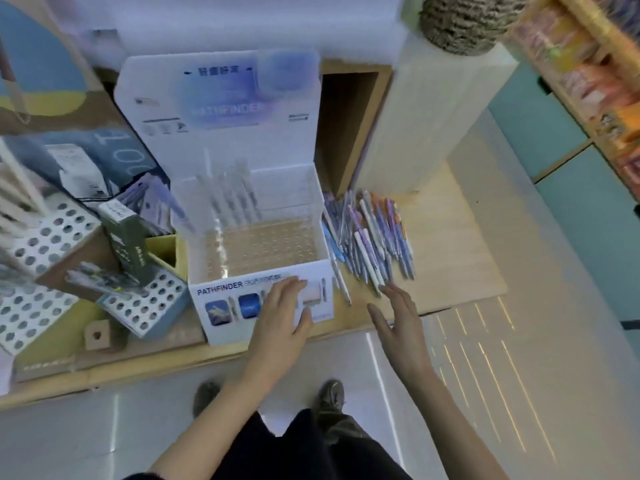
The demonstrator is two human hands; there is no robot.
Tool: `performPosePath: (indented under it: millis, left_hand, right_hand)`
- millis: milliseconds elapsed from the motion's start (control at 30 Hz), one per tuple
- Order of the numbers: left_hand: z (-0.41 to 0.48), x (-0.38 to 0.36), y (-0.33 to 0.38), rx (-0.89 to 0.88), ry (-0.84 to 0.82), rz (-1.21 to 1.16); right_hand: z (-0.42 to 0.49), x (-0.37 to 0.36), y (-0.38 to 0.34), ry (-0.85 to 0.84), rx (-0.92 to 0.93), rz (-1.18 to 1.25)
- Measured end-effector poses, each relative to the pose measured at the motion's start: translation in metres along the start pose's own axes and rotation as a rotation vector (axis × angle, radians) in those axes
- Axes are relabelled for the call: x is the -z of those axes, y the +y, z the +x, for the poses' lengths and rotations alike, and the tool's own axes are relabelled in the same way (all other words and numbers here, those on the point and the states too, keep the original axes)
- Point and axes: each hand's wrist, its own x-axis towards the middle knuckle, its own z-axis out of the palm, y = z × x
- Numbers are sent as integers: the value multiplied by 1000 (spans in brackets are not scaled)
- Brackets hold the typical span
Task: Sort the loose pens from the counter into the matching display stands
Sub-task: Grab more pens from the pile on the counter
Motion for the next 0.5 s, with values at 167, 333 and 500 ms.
performPosePath:
  millis: [167, 333, 500]
  left_hand:
    - [67, -47, 45, 24, -120, -181]
    - [127, -75, 59, 242, 17, -294]
    - [175, -99, 51, 512, 138, -222]
  right_hand:
    - [82, 38, 34, -1, -56, -16]
    - [152, 42, 49, -22, -339, 133]
    - [194, 38, 47, -27, -515, 382]
